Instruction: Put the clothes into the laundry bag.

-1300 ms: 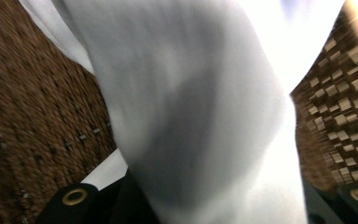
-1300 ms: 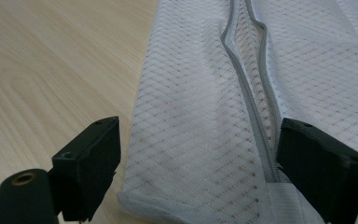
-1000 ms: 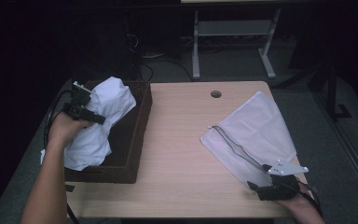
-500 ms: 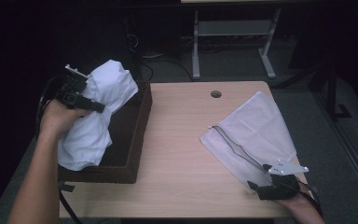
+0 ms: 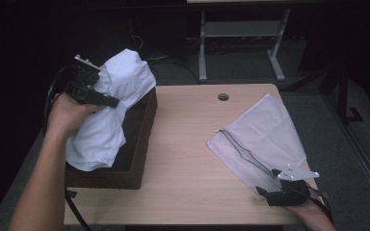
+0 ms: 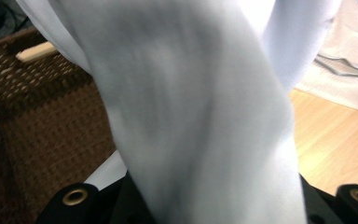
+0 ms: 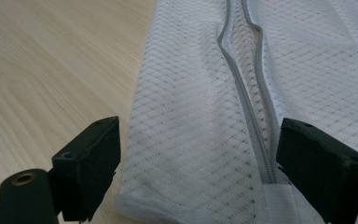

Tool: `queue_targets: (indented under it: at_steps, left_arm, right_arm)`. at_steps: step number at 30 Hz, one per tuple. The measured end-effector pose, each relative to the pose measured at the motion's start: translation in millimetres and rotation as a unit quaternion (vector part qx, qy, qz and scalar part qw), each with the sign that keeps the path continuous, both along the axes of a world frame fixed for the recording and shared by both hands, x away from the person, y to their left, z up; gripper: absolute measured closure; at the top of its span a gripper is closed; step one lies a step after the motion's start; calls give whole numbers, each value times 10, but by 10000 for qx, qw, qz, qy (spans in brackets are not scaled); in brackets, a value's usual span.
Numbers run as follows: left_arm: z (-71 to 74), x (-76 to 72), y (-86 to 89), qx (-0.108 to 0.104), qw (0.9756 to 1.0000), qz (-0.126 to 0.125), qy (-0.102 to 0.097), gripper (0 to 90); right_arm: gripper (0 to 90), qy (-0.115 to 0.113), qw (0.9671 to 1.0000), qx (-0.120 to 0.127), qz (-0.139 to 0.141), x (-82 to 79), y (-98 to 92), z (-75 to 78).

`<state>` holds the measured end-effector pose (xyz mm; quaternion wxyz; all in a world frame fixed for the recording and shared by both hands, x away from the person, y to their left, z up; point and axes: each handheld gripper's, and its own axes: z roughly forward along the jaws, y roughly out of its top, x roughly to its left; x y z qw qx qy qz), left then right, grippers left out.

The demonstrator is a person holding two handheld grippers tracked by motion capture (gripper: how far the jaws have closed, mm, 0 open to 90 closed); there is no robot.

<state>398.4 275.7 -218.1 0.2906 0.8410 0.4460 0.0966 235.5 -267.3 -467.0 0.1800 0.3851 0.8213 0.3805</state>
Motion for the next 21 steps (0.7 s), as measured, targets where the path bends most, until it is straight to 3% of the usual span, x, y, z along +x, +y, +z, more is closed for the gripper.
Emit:
queue_targets:
  at_steps: [11, 17, 21]
  left_arm:
    - [118, -34, -484, -129, 9990, -410, -131, 734]
    - [118, -42, -784, -136, 9976, -667, -137, 734]
    - [51, -35, -1094, -156, 9961, -854, -163, 734]
  right_arm:
    - [133, -5, 10000, 21, 6, -4, 2, 5]
    - [133, -19, 10000, 17, 30, -4, 1, 7]
    - [133, -32, 10000, 3, 53, -6, 7, 8]
